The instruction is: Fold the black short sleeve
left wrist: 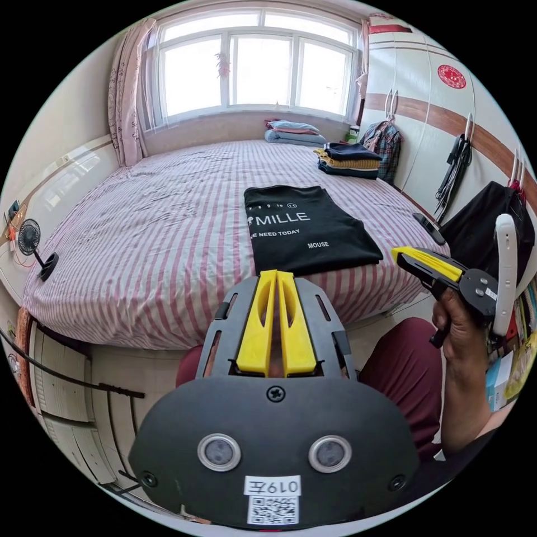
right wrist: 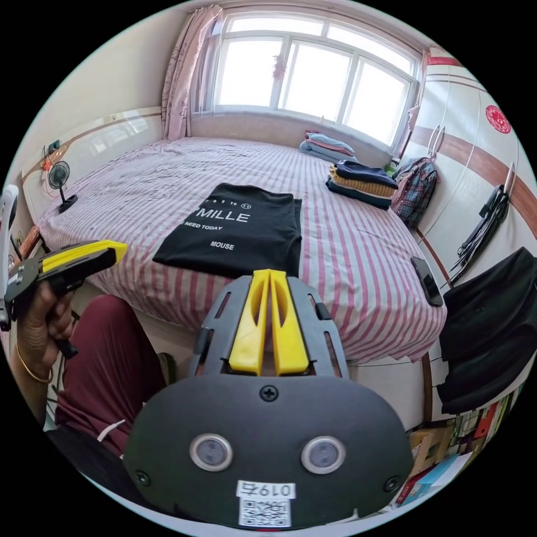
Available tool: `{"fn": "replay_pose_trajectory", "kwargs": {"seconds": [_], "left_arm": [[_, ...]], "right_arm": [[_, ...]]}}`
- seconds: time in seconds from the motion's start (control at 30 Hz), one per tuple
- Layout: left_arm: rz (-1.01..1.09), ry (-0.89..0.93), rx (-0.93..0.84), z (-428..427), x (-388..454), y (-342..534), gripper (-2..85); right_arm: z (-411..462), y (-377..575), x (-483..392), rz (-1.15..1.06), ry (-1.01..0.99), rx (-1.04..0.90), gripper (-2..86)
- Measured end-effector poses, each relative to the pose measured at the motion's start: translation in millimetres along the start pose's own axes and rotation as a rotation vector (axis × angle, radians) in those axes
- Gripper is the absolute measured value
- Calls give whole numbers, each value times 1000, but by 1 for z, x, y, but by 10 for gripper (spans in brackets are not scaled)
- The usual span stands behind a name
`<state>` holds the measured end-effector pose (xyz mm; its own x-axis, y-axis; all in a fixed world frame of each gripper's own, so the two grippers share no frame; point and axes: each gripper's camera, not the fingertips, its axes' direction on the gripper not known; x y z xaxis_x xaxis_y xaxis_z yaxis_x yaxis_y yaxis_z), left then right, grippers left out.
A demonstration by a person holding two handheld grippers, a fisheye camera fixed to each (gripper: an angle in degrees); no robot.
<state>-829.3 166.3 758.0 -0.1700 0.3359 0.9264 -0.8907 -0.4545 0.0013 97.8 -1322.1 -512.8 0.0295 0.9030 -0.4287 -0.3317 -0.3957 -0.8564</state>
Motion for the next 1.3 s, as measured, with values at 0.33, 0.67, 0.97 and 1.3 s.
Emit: {"fn": "replay_pose_trajectory", "kwargs": {"seconds": [0.33,0.67,0.97,1.3], "left_arm": [[5,2,-55,14,-7,-5,7],[17,18,-85,20,-14,-6,8],[22,73,-54,18,-45,-5,18],[81,49,14,27,-102,-46,14]], "right_arm": [[21,3,2,-2,-38,-6,-7],[35,3,7,57,-24,-17,28],[51,13,19,86,-42,-36,87],[83,20,37,197,-365,38,26]]}}
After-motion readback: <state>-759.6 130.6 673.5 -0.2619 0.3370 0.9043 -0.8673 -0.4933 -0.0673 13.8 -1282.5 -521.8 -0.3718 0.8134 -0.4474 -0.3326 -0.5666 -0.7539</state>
